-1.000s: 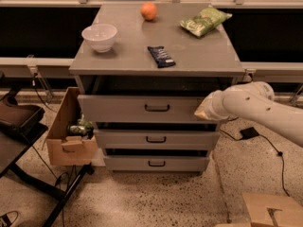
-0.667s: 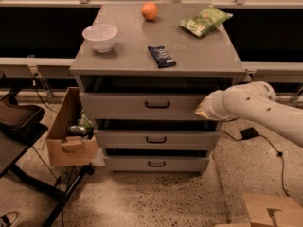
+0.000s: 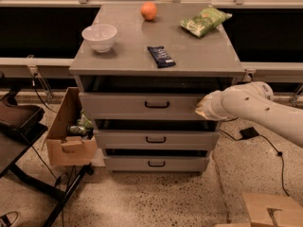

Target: Close top drawer

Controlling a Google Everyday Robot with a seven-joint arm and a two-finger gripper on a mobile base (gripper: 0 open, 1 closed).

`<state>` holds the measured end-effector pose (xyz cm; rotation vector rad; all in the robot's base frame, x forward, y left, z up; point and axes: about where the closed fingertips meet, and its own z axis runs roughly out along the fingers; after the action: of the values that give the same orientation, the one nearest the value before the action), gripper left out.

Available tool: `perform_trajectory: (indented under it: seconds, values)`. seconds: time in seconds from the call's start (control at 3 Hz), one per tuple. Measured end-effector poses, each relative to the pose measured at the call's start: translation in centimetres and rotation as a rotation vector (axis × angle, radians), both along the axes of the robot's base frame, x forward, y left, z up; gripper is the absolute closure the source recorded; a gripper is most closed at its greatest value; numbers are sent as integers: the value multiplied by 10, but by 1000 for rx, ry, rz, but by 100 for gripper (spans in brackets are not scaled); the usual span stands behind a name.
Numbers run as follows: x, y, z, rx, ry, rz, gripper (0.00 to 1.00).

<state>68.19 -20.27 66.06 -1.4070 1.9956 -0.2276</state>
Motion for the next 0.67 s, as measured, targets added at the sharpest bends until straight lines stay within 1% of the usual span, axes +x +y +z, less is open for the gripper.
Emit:
perform_trajectory:
  seconds: [0.33,0.67]
  values:
    - [0,0,0,0,0,0,11]
    - [0,0,0,0,0,0,0]
